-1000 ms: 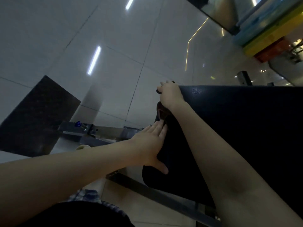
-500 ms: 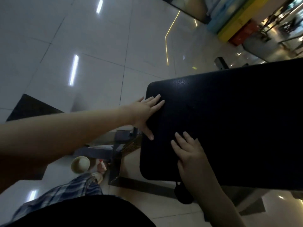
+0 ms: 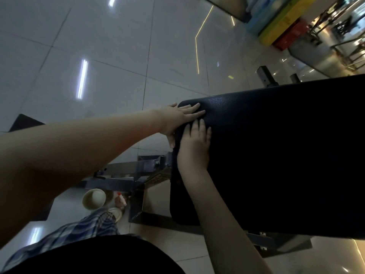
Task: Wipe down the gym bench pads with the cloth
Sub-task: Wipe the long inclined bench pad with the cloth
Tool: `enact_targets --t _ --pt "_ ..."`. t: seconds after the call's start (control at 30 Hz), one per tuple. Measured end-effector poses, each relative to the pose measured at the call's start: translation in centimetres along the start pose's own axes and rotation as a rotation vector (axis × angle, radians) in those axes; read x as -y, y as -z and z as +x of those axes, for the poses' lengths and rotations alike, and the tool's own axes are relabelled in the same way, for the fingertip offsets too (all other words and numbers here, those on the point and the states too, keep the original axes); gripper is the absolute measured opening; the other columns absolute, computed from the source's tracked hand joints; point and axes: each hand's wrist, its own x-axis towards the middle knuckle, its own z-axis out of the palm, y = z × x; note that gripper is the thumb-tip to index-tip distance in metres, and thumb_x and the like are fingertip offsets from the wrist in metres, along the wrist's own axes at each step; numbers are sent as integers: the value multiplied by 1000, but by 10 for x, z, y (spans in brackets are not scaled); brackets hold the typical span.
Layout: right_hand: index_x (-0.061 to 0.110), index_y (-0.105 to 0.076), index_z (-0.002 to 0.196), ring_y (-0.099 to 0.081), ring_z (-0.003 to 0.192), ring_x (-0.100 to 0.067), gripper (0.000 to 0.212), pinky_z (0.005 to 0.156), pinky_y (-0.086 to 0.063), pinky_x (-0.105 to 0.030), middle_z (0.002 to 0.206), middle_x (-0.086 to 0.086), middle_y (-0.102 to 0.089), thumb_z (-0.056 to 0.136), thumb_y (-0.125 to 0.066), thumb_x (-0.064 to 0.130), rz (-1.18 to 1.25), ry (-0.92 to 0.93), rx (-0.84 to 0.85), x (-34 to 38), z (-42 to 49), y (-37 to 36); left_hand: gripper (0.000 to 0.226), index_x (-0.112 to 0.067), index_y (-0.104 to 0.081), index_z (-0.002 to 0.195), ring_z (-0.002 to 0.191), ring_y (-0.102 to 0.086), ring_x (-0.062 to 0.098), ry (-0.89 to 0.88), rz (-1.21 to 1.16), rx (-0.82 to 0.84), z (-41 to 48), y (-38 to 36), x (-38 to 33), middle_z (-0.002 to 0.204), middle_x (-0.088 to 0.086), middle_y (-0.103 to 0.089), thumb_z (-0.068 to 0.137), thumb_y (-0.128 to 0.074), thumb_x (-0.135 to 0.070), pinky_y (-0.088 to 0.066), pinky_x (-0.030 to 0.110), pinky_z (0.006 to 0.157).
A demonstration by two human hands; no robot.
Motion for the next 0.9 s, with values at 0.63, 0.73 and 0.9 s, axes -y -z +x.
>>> enact_targets --t 0.63,0.73,0.9 --pt "5 -60 130 -37 140 -29 54 117 -24 -48 146 -11 -48 86 -31 16 136 191 78 0 -90 -7 133 -14 17 154 151 4 29 11 49 83 -2 0 2 162 8 24 71 -87 -17 -9 44 121" --pt "9 -29 151 1 150 -25 54 122 3 -43 162 -7 -12 98 -41 15 59 191 76 8 -42 -2 124 -16 16 155 152 2 26 10 60 85 -2 0 4 163 6 21 78 -82 -16 -9 43 121" --pt "10 -39 147 -5 149 -23 50 122 3 -39 158 -6 -24 98 -45 18 -7 177 20 21 3 -4 90 -18 12 155 152 3 25 3 25 91 -5 5 5 164 6 18 95 -52 -2 -7 43 122"
